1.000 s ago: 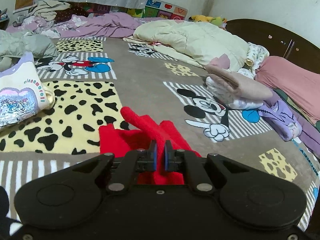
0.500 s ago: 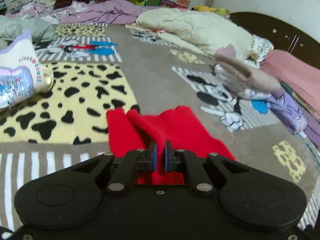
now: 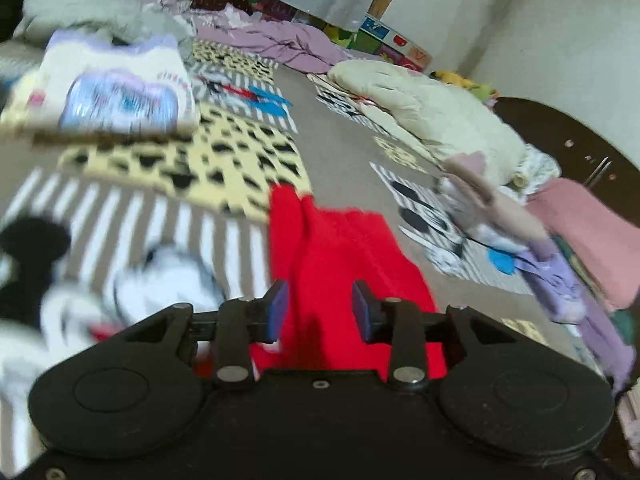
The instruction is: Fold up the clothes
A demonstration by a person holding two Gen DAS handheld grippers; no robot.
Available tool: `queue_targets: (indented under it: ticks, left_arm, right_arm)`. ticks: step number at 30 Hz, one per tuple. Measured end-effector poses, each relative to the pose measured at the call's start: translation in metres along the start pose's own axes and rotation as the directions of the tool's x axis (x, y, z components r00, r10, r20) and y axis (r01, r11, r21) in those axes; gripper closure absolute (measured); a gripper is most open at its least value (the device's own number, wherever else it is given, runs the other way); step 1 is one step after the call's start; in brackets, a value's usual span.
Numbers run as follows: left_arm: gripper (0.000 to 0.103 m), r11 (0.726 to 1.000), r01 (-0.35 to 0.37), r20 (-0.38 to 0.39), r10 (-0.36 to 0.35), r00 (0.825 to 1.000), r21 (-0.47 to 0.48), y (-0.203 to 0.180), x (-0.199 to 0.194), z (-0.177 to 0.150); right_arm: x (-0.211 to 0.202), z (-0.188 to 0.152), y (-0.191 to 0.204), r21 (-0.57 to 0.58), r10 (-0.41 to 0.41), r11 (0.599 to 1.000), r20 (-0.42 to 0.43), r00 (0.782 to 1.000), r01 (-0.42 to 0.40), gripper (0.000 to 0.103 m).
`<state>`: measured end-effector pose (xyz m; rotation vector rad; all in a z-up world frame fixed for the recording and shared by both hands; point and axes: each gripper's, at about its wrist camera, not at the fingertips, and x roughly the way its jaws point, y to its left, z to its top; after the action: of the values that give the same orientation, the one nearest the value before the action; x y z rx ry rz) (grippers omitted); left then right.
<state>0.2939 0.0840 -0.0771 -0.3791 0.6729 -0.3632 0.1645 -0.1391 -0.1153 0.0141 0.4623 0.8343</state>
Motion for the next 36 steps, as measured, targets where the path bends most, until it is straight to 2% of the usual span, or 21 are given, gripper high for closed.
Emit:
queue_targets:
  ticks: [3,6,8,13,15,17,20,24,25,26,28,30,33,34,36]
  left_arm:
    - [0.07,0.998,-0.003,-0.023,0.002,1.0,-0.06,-0.004,-0.011,-0.029]
    - [0.07,0.996,-0.011,-0.053,0.006,0.999,-0.093,-0.005,-0.012,-0.048]
    - [0.07,0.996,0.009,-0.072,-0.016,0.997,-0.094,-0.007,-0.013,-0.054]
    - [0.071,0.995,0.023,-0.121,-0.035,0.992,-0.095,-0.008,-0.02,-0.064]
    - [0.07,0.997,0.011,-0.135,-0.022,0.991,-0.079,-0.01,-0.023,-0.069]
    - [0.066,0.999,0.001,-0.141,-0.008,0.99,-0.05,-0.013,-0.026,-0.074]
    - [0.064,1.0,0.009,-0.137,-0.012,0.991,-0.02,-0.016,-0.028,-0.078]
    - [0.071,0.999,0.031,-0.123,-0.03,0.992,0.008,-0.017,-0.029,-0.082]
    - [0.081,0.998,0.057,-0.118,-0.057,0.991,-0.003,-0.016,-0.029,-0.081]
    - [0.084,0.998,0.067,-0.119,-0.068,0.991,-0.01,-0.016,-0.029,-0.08]
    - [0.092,0.998,0.065,-0.121,-0.065,0.991,-0.003,-0.016,-0.026,-0.08]
    - [0.097,0.995,0.081,-0.15,-0.089,0.985,-0.059,-0.008,-0.02,-0.082]
    - [0.098,0.979,0.112,-0.187,-0.143,0.972,-0.17,0.009,-0.016,-0.086]
    - [0.099,0.974,0.118,-0.195,-0.156,0.968,-0.193,0.013,-0.016,-0.087]
    - [0.099,0.966,0.121,-0.208,-0.17,0.963,-0.231,0.021,-0.013,-0.089]
  right_arm:
    - [-0.013,0.0,-0.04,0.204,-0.051,0.978,0.037,0.998,0.043,0.053]
    - [-0.025,-0.002,-0.081,0.409,-0.121,0.908,0.056,0.991,0.088,0.052]
    - [-0.028,-0.001,-0.104,0.513,-0.16,0.851,0.051,0.986,0.111,0.051]
    - [-0.009,0.016,-0.146,0.616,-0.187,0.775,0.006,0.982,0.144,0.051]
    - [0.011,0.023,-0.162,0.664,-0.163,0.735,-0.021,0.986,0.135,0.051]
    - [0.031,0.029,-0.171,0.689,-0.133,0.713,-0.046,0.99,0.128,0.051]
    - [0.051,0.036,-0.176,0.698,-0.123,0.701,-0.079,0.989,0.143,0.051]
    - [0.071,0.043,-0.181,0.705,-0.129,0.687,-0.119,0.985,0.175,0.054]
    - [0.073,0.044,-0.182,0.71,-0.137,0.68,-0.121,0.983,0.182,0.059]
    - [0.075,0.044,-0.183,0.711,-0.139,0.679,-0.119,0.983,0.182,0.077]
    - [0.077,0.045,-0.183,0.705,-0.123,0.689,-0.11,0.986,0.165,0.096]
    - [0.078,0.047,-0.18,0.695,-0.112,0.704,-0.099,0.989,0.149,0.098]
    - [0.068,0.059,-0.176,0.672,-0.134,0.73,-0.038,0.99,0.124,0.099]
    - [0.066,0.062,-0.176,0.656,-0.15,0.743,-0.03,0.988,0.132,0.099]
    - [0.071,0.062,-0.178,0.609,-0.19,0.767,-0.081,0.978,0.2,0.099]
